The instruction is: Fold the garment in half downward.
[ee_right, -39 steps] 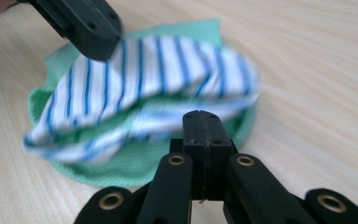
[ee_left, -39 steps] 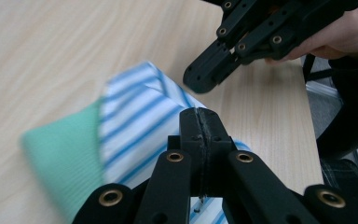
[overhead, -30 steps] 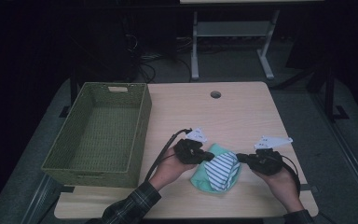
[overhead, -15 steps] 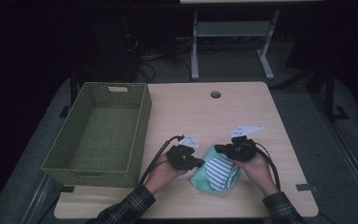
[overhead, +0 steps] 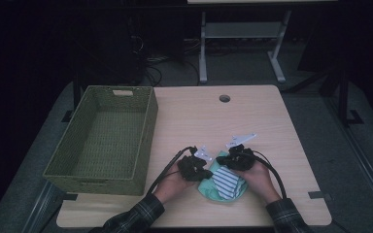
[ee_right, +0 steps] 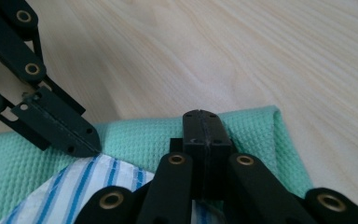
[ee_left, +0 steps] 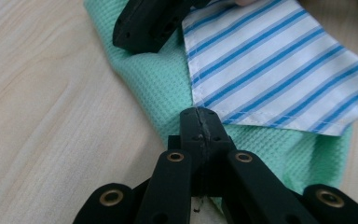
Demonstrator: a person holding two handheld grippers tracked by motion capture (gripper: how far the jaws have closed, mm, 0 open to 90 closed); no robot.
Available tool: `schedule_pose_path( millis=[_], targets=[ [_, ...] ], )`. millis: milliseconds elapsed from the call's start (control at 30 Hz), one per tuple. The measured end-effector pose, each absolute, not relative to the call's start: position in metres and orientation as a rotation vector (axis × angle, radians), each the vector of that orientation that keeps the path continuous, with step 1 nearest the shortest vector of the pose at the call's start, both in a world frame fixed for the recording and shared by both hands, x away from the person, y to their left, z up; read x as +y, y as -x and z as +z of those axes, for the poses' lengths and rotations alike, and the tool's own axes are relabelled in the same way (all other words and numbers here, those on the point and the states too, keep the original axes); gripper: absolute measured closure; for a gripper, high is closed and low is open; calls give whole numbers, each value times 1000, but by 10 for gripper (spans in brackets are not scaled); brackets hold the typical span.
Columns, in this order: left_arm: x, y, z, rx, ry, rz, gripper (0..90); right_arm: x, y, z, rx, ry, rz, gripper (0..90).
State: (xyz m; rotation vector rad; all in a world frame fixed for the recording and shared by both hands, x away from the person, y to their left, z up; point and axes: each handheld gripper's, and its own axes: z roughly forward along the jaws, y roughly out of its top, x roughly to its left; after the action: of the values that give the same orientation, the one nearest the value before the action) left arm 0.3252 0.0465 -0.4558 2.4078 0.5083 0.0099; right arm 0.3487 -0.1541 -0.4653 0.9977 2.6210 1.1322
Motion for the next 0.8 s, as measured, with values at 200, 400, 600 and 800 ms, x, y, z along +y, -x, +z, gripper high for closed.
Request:
schedule_pose_path(
  millis=[200,400,600,800],
  targets=[
    [49,-325,-453,518,-2377,-8,896,-157,-347,-465,2602,-991,1150,899],
    [59,-314,-433,499,-2323,7,887,-180,-353,-447,2491,-1022,1196,899],
    [68,-293,-433,487,-2326,-33,887,-185,-361,-456,2501,-1063,1146,899],
    [62,-282,-449,464,-2402,-35,888,-182,-364,-465,2523,-1075,1083,899]
  ],
)
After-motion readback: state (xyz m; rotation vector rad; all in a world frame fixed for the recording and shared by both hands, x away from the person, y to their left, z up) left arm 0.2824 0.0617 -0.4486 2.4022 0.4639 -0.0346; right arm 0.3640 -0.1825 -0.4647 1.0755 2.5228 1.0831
